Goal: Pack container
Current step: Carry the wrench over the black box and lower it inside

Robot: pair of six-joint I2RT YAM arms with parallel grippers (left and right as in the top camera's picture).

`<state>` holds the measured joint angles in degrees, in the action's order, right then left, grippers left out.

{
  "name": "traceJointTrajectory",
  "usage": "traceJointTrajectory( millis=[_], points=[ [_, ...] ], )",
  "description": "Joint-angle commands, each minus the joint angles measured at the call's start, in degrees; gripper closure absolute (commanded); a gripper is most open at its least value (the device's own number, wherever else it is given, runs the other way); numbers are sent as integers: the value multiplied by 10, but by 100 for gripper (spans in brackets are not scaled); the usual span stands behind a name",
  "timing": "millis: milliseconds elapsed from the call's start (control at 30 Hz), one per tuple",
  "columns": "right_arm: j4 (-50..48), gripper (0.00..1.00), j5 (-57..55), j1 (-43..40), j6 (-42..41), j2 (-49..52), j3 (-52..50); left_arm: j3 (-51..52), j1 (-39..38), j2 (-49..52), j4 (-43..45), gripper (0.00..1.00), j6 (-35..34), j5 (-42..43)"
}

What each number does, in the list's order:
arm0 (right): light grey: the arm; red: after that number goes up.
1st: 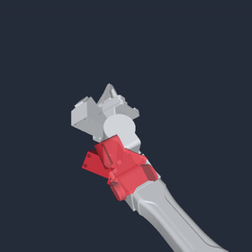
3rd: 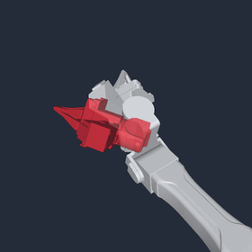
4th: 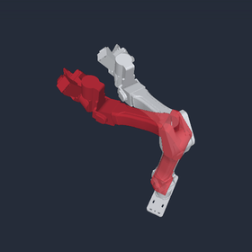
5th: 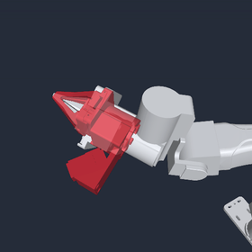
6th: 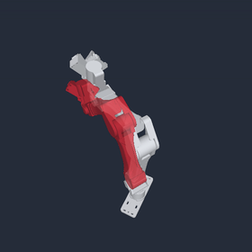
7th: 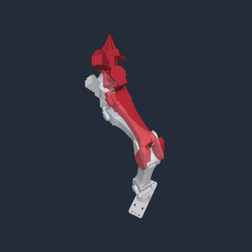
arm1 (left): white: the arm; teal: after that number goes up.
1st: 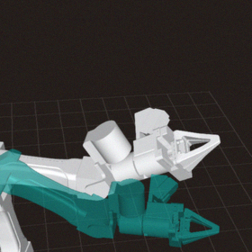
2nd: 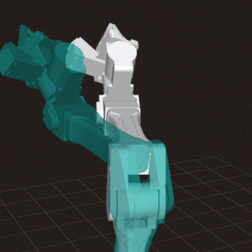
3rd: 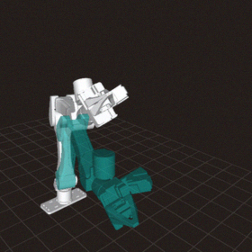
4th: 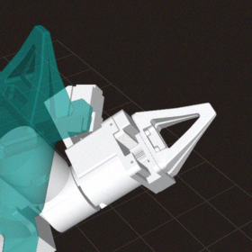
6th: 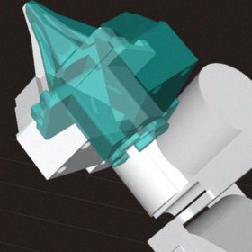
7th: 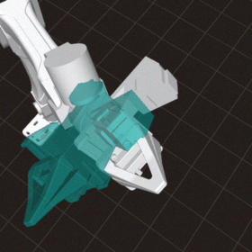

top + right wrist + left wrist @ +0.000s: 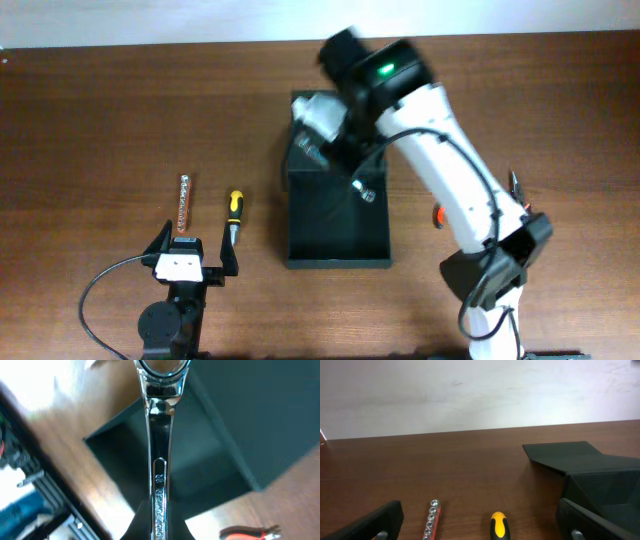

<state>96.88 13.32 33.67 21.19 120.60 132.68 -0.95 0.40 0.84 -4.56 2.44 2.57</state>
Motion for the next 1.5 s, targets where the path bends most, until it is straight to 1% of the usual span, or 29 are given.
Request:
traceJointTrajectory(
  millis=[0, 100, 267, 300, 467, 600, 800, 967, 1467],
  points=[
    [-5, 96, -35, 23, 3, -10, -48, 4, 1, -5, 0, 1, 9, -4],
    [-36, 96, -34, 21, -26, -10, -96, 4, 1, -5, 0, 1, 9, -4],
    [-109, 96, -33, 1, -64, -10, -177, 4, 1, -5, 0, 1, 9, -4],
    [-130, 96, -34, -4, -82, -10, -198, 4, 1, -5, 0, 1, 9, -4],
    [-168, 96, -35, -2, -76, -10, -223, 4, 1, -5, 0, 1, 9, -4],
    [-172, 96, -35, 7, -45, -10, -237, 4, 1, -5, 0, 1, 9, -4],
    [-185, 96, -35, 10, -45, -10, -274, 4, 1, -5, 0, 1, 9, -4],
    [-201, 96, -35, 10, -19, -10, -309, 4, 1, -5, 0, 1, 9, -4],
    [-294, 96, -26, 13, -17, -10, -406, 4, 1, -5, 0, 1, 9, -4]
  ],
)
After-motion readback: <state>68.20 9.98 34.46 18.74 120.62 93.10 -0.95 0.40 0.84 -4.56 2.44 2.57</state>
